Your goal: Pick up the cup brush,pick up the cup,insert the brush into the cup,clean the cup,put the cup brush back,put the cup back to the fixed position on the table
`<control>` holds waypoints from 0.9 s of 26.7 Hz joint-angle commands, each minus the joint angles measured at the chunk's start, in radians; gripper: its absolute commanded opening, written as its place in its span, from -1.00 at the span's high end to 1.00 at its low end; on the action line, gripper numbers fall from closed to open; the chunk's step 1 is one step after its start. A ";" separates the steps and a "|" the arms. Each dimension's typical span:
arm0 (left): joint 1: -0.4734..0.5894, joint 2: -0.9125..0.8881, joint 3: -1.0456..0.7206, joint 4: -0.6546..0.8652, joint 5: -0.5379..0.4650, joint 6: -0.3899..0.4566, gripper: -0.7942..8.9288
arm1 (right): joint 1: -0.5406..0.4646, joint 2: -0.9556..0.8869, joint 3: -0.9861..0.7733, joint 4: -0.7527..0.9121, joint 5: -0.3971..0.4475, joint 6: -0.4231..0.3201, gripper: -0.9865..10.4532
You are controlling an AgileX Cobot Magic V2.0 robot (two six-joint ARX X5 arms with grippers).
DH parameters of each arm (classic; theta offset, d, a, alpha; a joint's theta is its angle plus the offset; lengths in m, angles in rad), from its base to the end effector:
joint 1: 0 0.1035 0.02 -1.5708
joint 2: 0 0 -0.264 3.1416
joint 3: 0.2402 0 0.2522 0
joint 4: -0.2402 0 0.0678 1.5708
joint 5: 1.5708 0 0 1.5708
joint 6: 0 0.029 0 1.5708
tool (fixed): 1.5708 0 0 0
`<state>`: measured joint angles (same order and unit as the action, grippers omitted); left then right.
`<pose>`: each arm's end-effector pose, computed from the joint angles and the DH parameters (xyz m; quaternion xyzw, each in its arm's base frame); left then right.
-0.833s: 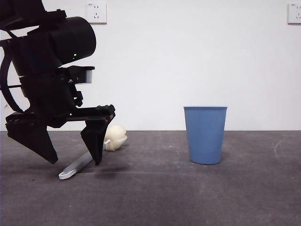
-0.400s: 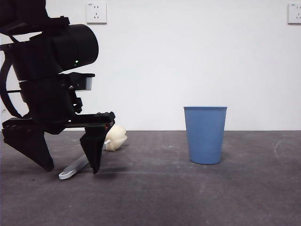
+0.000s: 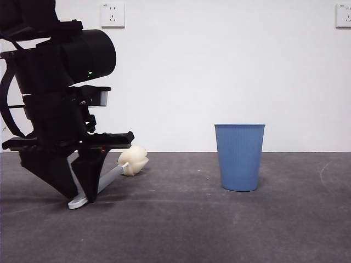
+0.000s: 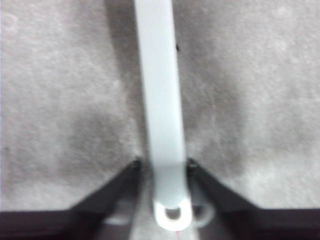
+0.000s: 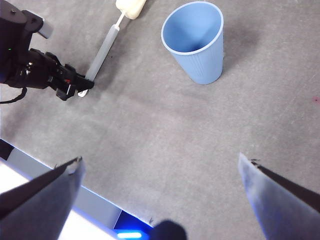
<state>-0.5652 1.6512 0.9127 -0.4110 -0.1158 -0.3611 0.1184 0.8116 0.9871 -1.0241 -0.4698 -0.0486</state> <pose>0.2570 -0.1590 0.1580 0.0317 0.5377 -0.0920 0.8375 0.1284 0.0285 0.3266 0.0508 0.3988 0.2739 0.8737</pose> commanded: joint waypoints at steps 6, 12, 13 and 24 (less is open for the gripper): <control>-0.011 -0.002 -0.008 -0.018 0.044 -0.010 0.85 | 0.003 0.000 0.002 0.006 0.001 0.007 -0.32; -0.011 -0.045 -0.007 -0.021 0.043 -0.010 0.85 | 0.003 0.000 0.002 0.005 0.000 0.018 -0.32; -0.011 -0.050 -0.007 -0.022 0.043 -0.010 0.85 | 0.003 0.000 0.002 0.005 0.000 0.018 -0.32; -0.011 -0.114 -0.007 -0.048 0.055 -0.009 0.85 | 0.003 0.000 0.002 0.005 0.001 0.018 -0.32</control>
<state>-0.5659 1.5417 0.9127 -0.4568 -0.0856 -0.3683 0.1184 0.8116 0.9871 -1.0241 -0.4698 -0.0372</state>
